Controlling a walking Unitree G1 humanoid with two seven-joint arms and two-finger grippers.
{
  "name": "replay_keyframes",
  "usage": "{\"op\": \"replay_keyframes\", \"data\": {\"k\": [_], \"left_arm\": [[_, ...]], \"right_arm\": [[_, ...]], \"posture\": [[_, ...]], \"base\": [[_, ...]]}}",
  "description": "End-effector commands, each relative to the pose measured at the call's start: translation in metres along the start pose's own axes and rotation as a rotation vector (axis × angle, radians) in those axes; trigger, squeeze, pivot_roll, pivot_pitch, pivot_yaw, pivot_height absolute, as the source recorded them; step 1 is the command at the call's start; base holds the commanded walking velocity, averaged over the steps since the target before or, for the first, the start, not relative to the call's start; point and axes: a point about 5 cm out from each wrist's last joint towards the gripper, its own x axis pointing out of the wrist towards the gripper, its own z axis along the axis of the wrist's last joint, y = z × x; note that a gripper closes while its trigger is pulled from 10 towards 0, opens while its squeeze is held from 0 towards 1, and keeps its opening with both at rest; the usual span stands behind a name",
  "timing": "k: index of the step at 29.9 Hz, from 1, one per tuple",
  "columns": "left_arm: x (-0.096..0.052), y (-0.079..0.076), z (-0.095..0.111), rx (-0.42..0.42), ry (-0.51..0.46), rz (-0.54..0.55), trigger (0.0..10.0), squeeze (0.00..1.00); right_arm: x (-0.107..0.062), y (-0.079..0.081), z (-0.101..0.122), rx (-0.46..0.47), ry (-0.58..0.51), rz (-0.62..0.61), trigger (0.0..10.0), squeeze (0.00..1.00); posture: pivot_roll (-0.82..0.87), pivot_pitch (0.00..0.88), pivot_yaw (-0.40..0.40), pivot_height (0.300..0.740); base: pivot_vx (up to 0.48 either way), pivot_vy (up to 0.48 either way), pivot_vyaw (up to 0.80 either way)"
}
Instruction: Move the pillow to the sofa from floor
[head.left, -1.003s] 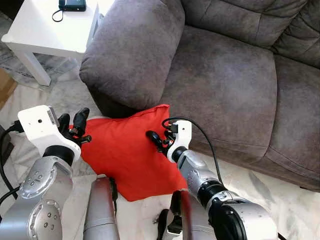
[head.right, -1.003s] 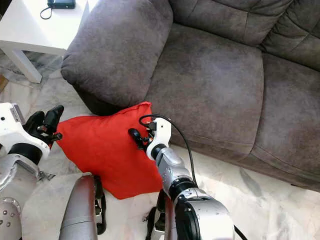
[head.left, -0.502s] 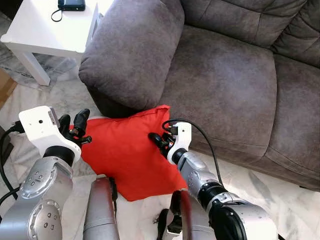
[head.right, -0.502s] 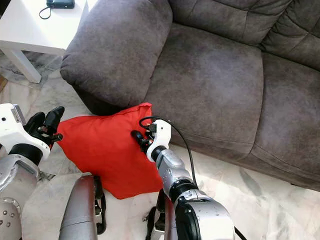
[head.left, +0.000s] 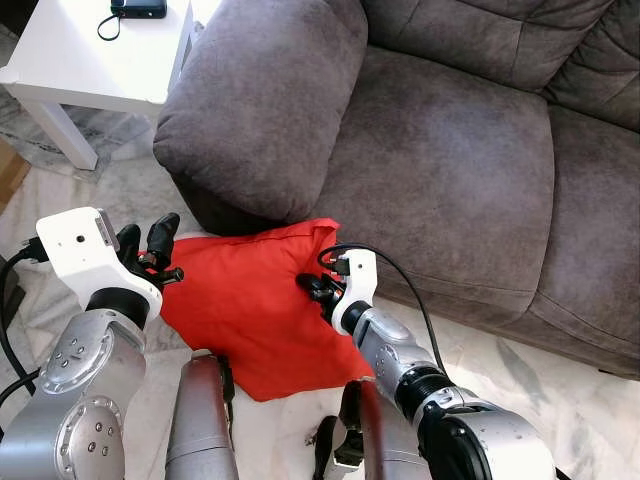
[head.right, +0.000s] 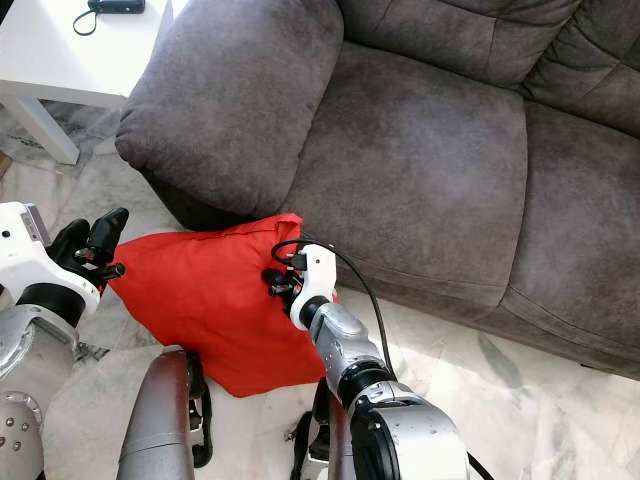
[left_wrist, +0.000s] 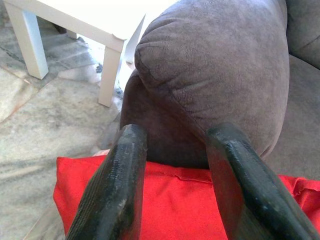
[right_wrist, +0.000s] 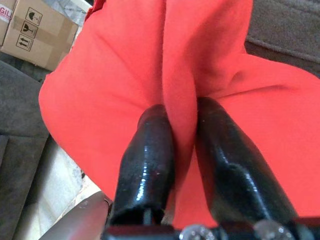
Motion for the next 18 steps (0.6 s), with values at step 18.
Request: {"op": "replay_keyframes", "data": {"k": [18], "left_arm": [[-0.010, 0.035, -0.021, 0.032, 0.061, 0.107, 10.0, 0.00]], "right_arm": [[0.001, 0.016, -0.022, 0.055, 0.043, 0.076, 0.0, 0.00]], "posture": [[0.30, 0.359, -0.255, 0.626]], "base": [[0.000, 0.000, 0.00]]}}
